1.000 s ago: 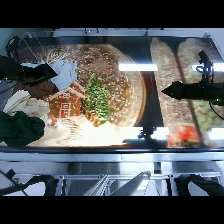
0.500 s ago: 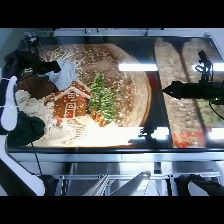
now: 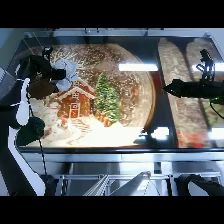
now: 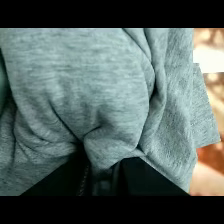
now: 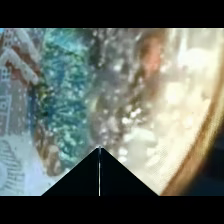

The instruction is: Fold the shirts.

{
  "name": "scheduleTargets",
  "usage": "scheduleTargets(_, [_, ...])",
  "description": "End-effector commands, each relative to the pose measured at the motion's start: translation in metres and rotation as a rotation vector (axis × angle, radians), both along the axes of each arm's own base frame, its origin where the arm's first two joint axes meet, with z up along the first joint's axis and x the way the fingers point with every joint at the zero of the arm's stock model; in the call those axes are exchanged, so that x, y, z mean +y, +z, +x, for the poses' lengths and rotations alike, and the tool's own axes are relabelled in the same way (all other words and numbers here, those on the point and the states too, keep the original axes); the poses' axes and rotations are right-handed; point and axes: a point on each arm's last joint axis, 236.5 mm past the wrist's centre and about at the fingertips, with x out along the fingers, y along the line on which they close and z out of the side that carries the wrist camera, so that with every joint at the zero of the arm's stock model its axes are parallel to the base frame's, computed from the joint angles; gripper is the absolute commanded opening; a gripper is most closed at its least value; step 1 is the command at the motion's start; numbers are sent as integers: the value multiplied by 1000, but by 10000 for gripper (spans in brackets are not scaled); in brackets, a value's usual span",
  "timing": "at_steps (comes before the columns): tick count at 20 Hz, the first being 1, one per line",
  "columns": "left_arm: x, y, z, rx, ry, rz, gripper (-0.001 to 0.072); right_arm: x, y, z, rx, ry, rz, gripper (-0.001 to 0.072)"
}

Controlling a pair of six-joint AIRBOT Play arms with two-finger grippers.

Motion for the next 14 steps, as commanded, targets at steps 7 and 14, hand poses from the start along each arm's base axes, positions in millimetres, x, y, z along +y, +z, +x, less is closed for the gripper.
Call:
scheduleTargets(7, [-212, 236, -115, -121, -487, -486, 22, -9, -10, -5, 12, 21, -74, 17])
scheduleTargets(14, [-336, 178, -263, 188, -771, -490, 22, -28, -43, -53, 212, 116, -197, 16])
